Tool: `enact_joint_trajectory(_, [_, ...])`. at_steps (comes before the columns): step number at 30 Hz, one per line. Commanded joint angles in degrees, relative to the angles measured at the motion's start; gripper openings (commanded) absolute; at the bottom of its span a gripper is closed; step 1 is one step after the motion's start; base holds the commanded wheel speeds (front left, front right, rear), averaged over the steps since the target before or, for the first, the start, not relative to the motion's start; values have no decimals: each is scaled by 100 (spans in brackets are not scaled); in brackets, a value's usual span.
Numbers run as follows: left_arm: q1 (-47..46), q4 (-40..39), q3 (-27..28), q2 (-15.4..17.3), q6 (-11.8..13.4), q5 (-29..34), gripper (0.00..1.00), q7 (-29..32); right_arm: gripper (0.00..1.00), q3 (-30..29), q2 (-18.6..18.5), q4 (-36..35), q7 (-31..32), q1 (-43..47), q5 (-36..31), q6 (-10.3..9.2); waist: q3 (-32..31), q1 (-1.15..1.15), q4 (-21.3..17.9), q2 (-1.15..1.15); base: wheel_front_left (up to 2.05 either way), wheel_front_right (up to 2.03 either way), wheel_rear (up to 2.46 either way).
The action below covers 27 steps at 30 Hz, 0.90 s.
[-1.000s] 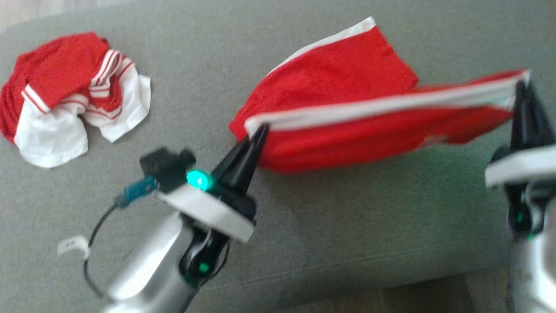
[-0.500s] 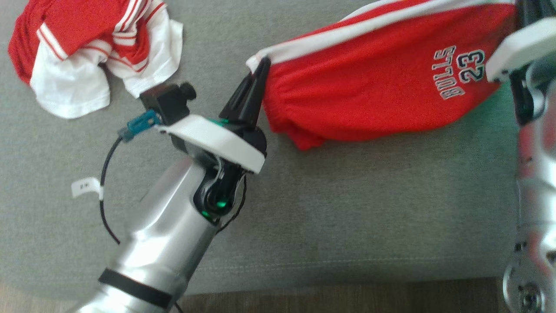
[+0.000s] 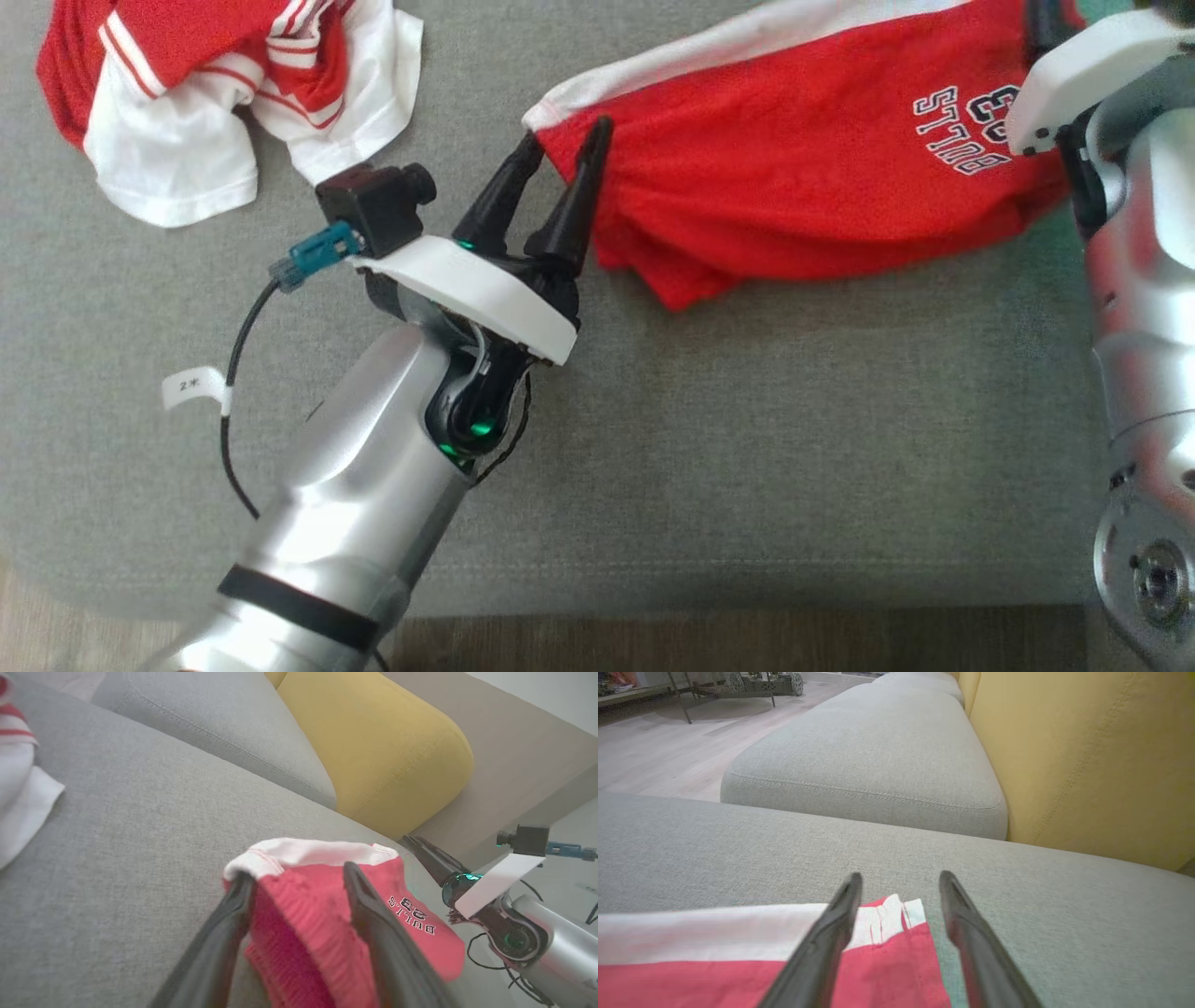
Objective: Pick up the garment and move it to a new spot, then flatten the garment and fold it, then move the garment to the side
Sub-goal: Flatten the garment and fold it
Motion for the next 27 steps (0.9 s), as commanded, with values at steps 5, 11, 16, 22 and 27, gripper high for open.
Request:
enact_joint_trajectory(5, [190,-152,663,51,-19,1040,100,-30,100,265,221,-323,-179,119,271,-2,-386,0,-210,0,0,0,0])
enact_joint_trajectory(11, [984,-603,1376,51,519,2430,100,-30,100,746,400,-1388,-184,1170,1021,-2,-911,0,-383,0,0,0,0])
enact_joint_trajectory(16, [1587,-1032,1551,51,794,3032,100,-30,100,882,444,-1993,-185,2023,1321,-2,-1326,0,-395,0,0,0,0])
enact_joint_trajectory(22, [2525,-1815,1620,50,1168,3710,100,-30,100,766,479,-2524,-186,3135,1579,-2,-1929,0,-288,0,0,0,0])
enact_joint_trajectory(27, [3138,-2273,1512,62,1334,4237,100,-30,100,688,485,-2655,-186,3739,1873,-2,-2277,0,-139,0,0,0,0])
